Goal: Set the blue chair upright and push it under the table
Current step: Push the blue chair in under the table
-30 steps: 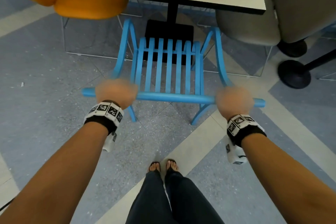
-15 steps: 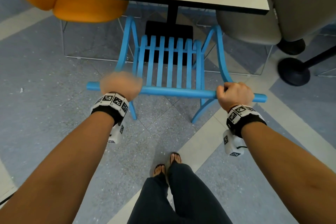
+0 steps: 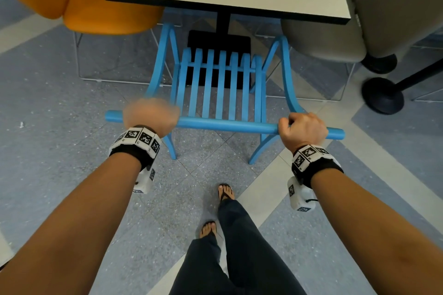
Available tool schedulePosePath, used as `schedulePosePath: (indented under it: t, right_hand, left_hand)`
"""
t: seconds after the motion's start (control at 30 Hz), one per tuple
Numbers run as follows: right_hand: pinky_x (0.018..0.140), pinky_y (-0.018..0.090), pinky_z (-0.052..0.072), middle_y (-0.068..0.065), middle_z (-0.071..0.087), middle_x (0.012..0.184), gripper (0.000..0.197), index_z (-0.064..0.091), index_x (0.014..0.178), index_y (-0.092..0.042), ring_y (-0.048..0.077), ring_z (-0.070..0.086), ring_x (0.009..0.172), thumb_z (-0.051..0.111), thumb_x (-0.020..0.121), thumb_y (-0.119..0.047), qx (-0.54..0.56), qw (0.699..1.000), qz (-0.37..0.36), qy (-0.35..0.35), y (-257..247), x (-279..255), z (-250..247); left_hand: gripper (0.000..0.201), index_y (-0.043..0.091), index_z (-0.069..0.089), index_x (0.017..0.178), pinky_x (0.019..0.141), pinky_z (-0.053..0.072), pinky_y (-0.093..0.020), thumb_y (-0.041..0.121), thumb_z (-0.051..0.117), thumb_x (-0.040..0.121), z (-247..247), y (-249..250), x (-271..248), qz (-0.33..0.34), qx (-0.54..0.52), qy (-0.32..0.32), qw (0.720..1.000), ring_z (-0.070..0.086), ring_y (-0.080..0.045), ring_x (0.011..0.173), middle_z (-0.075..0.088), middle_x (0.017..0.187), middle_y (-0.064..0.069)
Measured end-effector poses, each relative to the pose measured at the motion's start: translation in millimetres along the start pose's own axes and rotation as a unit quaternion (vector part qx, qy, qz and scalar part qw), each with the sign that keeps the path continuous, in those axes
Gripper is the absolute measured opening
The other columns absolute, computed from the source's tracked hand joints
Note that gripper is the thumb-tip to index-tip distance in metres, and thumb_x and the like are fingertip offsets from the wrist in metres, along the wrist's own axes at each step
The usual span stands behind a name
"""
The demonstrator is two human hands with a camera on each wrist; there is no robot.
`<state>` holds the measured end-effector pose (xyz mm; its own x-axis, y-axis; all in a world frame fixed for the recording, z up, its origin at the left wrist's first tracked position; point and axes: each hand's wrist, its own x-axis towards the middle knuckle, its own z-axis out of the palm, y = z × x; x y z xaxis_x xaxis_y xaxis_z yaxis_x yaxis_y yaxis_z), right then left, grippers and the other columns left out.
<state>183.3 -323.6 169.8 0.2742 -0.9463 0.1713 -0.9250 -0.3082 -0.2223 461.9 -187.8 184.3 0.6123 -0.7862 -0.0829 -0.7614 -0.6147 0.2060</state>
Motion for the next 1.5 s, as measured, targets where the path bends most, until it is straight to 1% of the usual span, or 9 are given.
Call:
schedulePosePath:
  t: [0.1,0.3,0.5,0.67,0.9,1.1,1.3,1.4,1.5]
  right_hand:
    - [0.051,0.025,0.024,0.005,0.04,0.047,0.045,0.055,0.047,-0.009,0.024,0.038,0.047,0.029,0.068,-0.039,-0.002,1.0,0.001,-0.003,-0.4,0.0,-1.0]
    - [0.051,0.026,0.025,0.005,0.04,0.047,0.045,0.055,0.047,-0.01,0.024,0.039,0.049,0.028,0.068,-0.04,-0.002,1.0,0.005,-0.015,-1.5,0.6,-2.0]
    - [0.053,0.026,0.026,0.006,0.042,0.048,0.047,0.056,0.048,-0.01,0.024,0.04,0.051,0.025,0.066,-0.041,-0.002,1.0,0.006,-0.022,-4.2,-3.8,-2.9]
    - [0.05,0.022,0.021,0.004,0.041,0.046,0.047,0.056,0.046,-0.01,0.024,0.039,0.048,0.027,0.066,-0.04,-0.008,1.0,-0.002,-0.008,-4.2,-4.5,-1.2]
    - [0.047,0.017,0.011,0.004,0.041,0.044,0.044,0.053,0.045,-0.011,0.024,0.039,0.045,0.028,0.067,-0.039,-0.02,1.0,-0.014,0.003,-4.8,-2.4,0.9]
    - [0.047,0.016,0.011,0.004,0.041,0.045,0.043,0.052,0.044,-0.012,0.024,0.039,0.045,0.028,0.067,-0.04,-0.021,1.0,-0.013,0.002,-5.1,-1.7,1.2]
    - [0.046,0.016,0.01,0.003,0.04,0.043,0.043,0.051,0.043,-0.011,0.023,0.038,0.045,0.029,0.067,-0.039,-0.011,1.0,-0.017,0.004,-4.2,-3.2,1.4]
    - [0.046,0.017,0.012,0.003,0.04,0.043,0.042,0.05,0.043,-0.012,0.023,0.039,0.045,0.029,0.067,-0.039,-0.007,1.0,-0.022,-0.001,-3.8,-3.0,1.4]
    - [0.045,0.017,0.015,0.004,0.042,0.044,0.045,0.052,0.044,-0.01,0.023,0.04,0.044,0.029,0.068,-0.04,-0.006,1.0,-0.027,-0.007,-2.9,-1.8,1.9]
  left_hand:
    - [0.038,0.016,0.043,0.045,0.052,0.036,-0.025,0.04,0.04,0.075,0.2,-0.1,0.3,0.004,0.001,0.002,1.0,0.046,-0.027,0.045,0.041,0.04,-0.001]
    - [0.04,0.01,0.056,0.053,0.052,0.033,-0.025,0.038,0.044,0.079,-0.7,0.1,1.0,0.006,0.012,-0.002,1.0,0.046,-0.026,0.046,0.041,0.041,-0.002]
    - [0.041,0.012,0.052,0.05,0.047,0.024,-0.021,0.038,0.044,0.08,-0.6,-4.1,-5.3,0.001,0.024,0.0,1.0,0.036,-0.02,0.04,0.04,0.039,-0.001]
    - [0.041,0.013,0.051,0.05,0.049,0.029,-0.023,0.039,0.043,0.08,-2.3,-4.7,-7.1,-0.001,0.022,-0.001,1.0,0.043,-0.025,0.045,0.04,0.04,-0.002]
    - [0.041,0.011,0.056,0.053,0.051,0.031,-0.024,0.04,0.043,0.079,-3.8,-5.2,-5.1,-0.006,0.022,-0.002,1.0,0.043,-0.025,0.044,0.042,0.041,-0.002]
    - [0.041,0.012,0.057,0.052,0.052,0.034,-0.024,0.039,0.043,0.079,-2.5,-6.3,-4.9,-0.005,0.011,0.009,1.0,0.047,-0.026,0.045,0.042,0.041,-0.002]
    - [0.041,0.012,0.059,0.053,0.052,0.033,-0.024,0.04,0.044,0.079,-1.6,-6.6,-6.2,-0.002,0.0,0.015,1.0,0.047,-0.026,0.045,0.045,0.041,-0.003]
    - [0.041,0.012,0.058,0.052,0.049,0.03,-0.021,0.04,0.044,0.079,-1.6,-7.8,-6.4,0.0,-0.011,0.019,1.0,0.043,-0.024,0.041,0.041,0.039,0.0]
    - [0.041,0.012,0.059,0.053,0.05,0.03,-0.022,0.042,0.043,0.077,-1.9,-9.0,-7.9,-0.002,-0.019,0.018,1.0,0.043,-0.023,0.041,0.043,0.039,0.0]
